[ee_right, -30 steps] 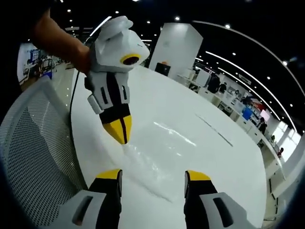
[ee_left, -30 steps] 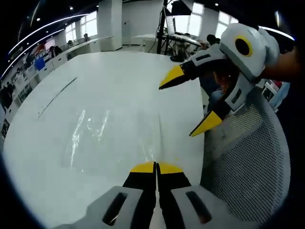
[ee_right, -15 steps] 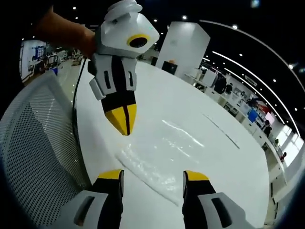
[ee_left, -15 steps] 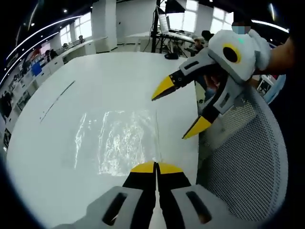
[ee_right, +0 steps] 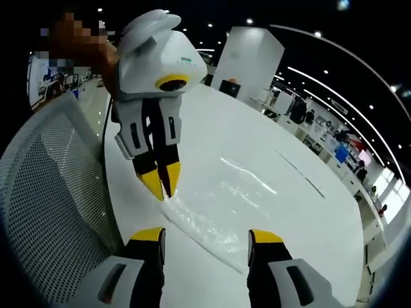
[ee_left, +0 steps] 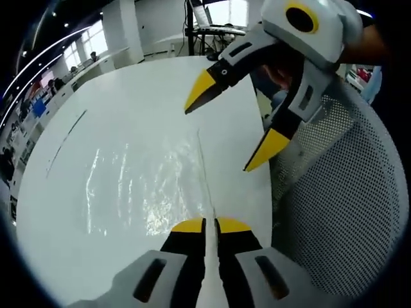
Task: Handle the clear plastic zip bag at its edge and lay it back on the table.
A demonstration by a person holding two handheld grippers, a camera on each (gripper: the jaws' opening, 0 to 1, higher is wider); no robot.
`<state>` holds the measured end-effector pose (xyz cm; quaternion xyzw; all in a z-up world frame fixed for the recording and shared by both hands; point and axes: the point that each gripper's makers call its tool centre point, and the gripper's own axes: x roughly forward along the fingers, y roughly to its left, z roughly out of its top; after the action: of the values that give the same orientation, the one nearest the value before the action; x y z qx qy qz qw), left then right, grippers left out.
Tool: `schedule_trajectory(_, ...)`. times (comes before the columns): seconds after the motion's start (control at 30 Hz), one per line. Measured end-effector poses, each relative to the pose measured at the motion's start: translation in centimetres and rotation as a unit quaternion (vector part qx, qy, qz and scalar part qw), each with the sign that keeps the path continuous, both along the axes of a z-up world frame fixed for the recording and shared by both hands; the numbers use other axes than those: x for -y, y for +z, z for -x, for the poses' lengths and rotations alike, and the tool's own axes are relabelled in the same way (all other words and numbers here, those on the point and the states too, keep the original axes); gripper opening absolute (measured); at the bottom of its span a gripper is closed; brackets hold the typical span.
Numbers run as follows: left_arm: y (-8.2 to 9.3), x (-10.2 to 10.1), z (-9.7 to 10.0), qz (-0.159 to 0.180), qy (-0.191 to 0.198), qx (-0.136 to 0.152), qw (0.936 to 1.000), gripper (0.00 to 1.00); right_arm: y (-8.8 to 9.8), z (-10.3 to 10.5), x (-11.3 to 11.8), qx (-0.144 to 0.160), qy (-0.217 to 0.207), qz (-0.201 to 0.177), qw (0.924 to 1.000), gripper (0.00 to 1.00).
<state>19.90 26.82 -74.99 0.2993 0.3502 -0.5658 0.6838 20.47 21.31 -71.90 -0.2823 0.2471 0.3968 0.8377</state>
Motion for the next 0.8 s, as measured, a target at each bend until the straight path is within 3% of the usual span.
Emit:
schedule_trajectory(0.43,-1.4,0.4,-0.2,-0.032,-0.019,-0.006,0.9993,0.05,0.2,-0.2,0.2,0.001,-0.009,-0.006,0.9999,0.50)
schedule_trajectory(0.8,-2.5,0.6,-0.1,-0.049,-0.026,-0.030,0.9980,0.08,0.3,-0.4,0.4,0.000,-0.016,-0.010,0.9998,0.49)
